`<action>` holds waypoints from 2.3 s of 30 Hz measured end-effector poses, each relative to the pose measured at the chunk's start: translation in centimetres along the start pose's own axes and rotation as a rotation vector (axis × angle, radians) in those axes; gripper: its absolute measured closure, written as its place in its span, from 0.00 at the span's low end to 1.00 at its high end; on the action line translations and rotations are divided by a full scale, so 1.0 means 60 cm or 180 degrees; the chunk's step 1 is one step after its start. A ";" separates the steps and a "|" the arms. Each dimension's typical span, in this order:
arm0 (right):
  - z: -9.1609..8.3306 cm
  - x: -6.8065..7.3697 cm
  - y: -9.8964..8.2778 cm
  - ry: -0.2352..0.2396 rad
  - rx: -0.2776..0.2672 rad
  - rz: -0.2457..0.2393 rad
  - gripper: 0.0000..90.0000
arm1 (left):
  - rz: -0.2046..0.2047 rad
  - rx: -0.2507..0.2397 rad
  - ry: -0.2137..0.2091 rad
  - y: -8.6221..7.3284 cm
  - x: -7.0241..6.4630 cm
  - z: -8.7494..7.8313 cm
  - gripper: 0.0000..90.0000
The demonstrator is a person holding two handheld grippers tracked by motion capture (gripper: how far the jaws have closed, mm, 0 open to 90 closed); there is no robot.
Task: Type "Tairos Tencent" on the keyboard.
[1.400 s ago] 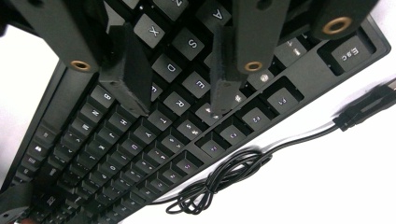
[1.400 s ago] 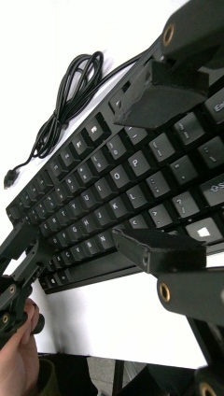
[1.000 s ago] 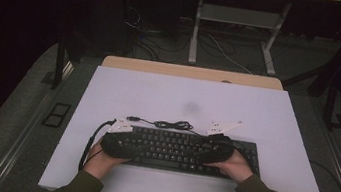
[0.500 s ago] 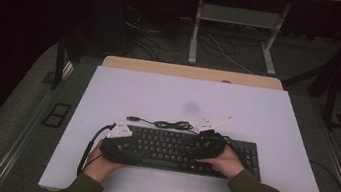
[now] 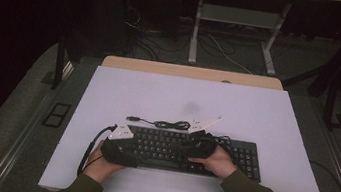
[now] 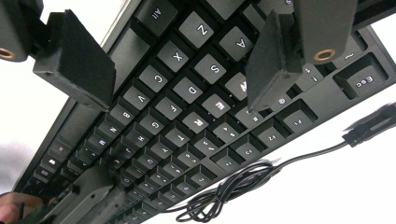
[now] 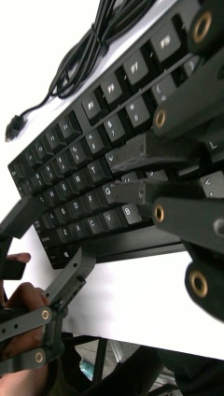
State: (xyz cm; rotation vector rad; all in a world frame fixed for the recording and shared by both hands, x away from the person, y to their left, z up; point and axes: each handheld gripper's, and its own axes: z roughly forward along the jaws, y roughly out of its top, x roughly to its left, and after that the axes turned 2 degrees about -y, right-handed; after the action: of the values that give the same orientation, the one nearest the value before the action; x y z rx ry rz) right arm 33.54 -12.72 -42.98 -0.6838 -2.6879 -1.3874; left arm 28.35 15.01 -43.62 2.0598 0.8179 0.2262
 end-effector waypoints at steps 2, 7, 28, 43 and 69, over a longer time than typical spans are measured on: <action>0.004 0.004 0.000 0.0021 0.0022 -0.0031 0.98 | 0.0005 -0.0009 0.0002 0.000 0.000 -0.001 0.25; 0.011 0.010 0.000 0.0042 0.0080 -0.0093 1.00 | 0.0008 -0.0018 -0.0002 0.000 0.000 -0.002 0.25; 0.031 0.024 -0.006 0.0043 0.0278 -0.0198 1.00 | 0.0017 -0.0041 0.0005 0.001 0.000 -0.003 0.25; 0.013 0.021 -0.001 0.0001 0.0139 -0.0152 0.87 | 0.0006 -0.0105 -0.0011 0.004 -0.003 -0.007 0.31; -0.027 -0.009 -0.006 -0.0330 -0.0152 0.0075 0.39 | 0.0072 -0.0057 -0.0271 0.014 -0.015 0.003 0.85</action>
State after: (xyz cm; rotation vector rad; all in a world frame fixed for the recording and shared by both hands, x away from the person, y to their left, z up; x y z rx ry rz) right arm 33.64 -14.35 -42.40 -0.8106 -2.7224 -1.4541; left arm 28.16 13.99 -42.93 2.0482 0.7386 0.1566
